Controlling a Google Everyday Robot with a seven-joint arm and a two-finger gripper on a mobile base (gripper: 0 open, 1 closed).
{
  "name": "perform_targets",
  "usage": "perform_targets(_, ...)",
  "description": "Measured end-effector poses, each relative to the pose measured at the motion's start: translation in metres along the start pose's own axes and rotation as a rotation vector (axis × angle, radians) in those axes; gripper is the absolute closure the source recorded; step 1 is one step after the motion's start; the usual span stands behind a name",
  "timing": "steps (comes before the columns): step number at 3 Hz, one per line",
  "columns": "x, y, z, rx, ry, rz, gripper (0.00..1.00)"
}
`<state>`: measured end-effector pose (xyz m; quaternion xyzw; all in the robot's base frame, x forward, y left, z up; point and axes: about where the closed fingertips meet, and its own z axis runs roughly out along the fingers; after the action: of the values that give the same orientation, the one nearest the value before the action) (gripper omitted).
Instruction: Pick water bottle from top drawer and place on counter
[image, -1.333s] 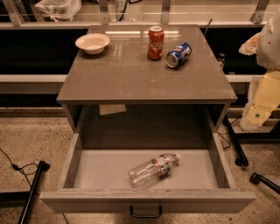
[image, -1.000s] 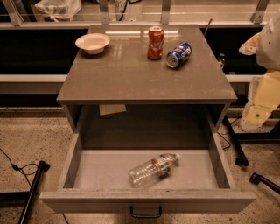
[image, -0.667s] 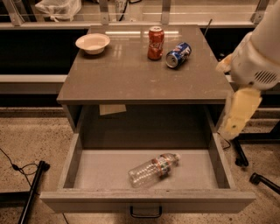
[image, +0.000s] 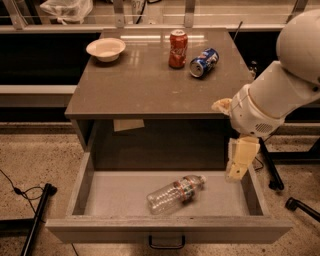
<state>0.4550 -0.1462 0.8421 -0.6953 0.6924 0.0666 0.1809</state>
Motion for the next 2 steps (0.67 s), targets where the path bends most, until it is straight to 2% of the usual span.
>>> perform_targets(1, -0.009, -0.002, 0.028, -0.046, 0.002, -0.059, 0.00)
perform_targets(2, -0.009, -0.006, 0.080, -0.101, 0.022, -0.127, 0.00)
